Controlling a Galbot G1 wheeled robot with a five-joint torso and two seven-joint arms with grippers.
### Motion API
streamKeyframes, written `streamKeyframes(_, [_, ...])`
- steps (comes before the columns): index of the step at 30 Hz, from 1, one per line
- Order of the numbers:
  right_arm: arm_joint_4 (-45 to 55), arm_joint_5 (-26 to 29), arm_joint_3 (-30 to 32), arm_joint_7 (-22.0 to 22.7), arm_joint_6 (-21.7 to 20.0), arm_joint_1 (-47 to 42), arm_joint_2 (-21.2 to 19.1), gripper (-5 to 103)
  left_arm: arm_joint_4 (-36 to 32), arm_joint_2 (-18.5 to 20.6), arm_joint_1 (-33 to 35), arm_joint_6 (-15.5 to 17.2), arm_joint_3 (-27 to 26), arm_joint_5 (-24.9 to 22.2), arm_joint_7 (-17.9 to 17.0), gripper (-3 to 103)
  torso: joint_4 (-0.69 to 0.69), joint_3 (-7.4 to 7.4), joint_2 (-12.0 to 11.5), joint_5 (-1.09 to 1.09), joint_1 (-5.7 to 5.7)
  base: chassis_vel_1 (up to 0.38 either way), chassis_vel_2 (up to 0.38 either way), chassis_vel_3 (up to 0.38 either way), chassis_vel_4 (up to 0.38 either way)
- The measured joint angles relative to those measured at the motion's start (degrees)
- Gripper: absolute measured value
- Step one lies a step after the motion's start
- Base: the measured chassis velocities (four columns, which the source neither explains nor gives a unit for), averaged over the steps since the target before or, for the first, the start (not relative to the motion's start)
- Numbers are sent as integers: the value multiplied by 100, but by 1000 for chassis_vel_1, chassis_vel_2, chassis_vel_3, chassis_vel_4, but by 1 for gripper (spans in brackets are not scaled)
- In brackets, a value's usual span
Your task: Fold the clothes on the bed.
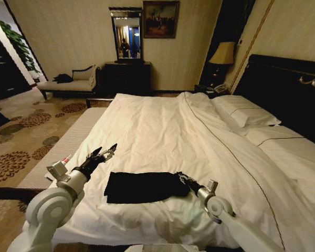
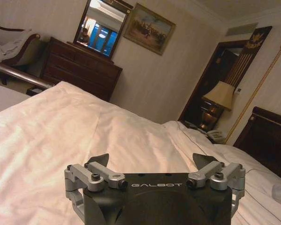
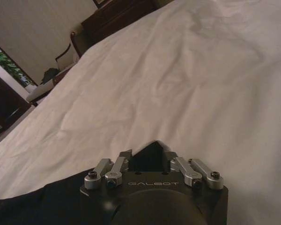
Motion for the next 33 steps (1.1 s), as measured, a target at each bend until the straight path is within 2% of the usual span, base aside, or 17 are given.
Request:
streamKeyframes(1, [0, 0, 0, 0, 0, 0, 0, 37, 0, 0, 0, 0, 0, 0, 0, 100, 0, 0, 0, 0, 0, 0, 0, 0, 0])
streamKeyframes(4, [6, -56, 5, -86, 48, -38, 15, 21, -2, 12, 32, -7, -19, 31, 3, 100, 0, 0, 0, 0, 0, 0, 0, 0, 0])
streamKeyframes(7, [12, -79, 18, -131, 75, -59, 24, 16, -5, 20, 51, -12, -29, 49, 6, 100, 0, 0, 0, 0, 0, 0, 0, 0, 0])
streamKeyframes(10, [23, -108, 55, -178, 157, -95, 29, 2, -9, 25, 76, -20, -40, 94, 9, 100, 0, 0, 0, 0, 0, 0, 0, 0, 0])
streamKeyframes(21, [436, 286, 258, 153, 599, -324, 34, 0, 0, 12, 94, -43, -14, 153, 15, 100, 0, 0, 0, -1, 0, 0, 0, 0, 0])
streamKeyframes(29, [233, 349, 259, 464, 610, -137, 146, 0, -1, 3, 124, -43, 10, 180, 19, 100, 1, 0, 1, 1, 0, 0, 0, 0, 0])
streamKeyframes(31, [97, 388, 276, 731, 611, -34, 211, 0, -4, 5, 145, -44, -5, 188, 20, 100, 1, 0, 1, 1, 0, 0, 0, 0, 0])
streamKeyframes(33, [75, 388, 286, 813, 611, -26, 220, 0, -6, 5, 150, -44, -9, 190, 21, 100, 1, 0, 1, 1, 0, 0, 0, 0, 0])
